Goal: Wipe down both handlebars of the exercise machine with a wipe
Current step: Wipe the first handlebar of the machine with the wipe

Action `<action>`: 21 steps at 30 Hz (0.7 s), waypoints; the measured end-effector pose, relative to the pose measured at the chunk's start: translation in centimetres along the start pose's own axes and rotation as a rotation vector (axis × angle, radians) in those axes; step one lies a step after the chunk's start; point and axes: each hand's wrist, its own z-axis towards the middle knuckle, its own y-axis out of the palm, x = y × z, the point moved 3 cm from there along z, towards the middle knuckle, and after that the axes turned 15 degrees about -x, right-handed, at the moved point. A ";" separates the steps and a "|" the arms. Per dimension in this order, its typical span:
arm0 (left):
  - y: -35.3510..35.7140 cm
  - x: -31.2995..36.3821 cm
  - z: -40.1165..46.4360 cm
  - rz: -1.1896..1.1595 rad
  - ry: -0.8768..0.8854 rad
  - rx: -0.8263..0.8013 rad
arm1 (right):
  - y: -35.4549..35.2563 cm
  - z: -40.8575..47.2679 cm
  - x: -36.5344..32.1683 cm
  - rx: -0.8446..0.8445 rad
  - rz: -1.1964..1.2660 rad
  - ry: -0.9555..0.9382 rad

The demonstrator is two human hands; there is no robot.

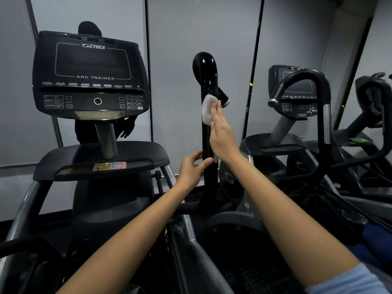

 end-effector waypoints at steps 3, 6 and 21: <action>0.0 -0.1 0.0 0.018 -0.013 0.011 | 1.0 -1.7 0.5 -0.022 0.028 0.008; 0.1 -0.2 0.0 -0.011 -0.001 -0.009 | -0.1 0.1 -0.1 -0.015 0.010 0.028; -0.1 0.1 -0.1 -0.012 0.012 -0.026 | 0.4 0.2 -0.9 0.096 -0.160 0.012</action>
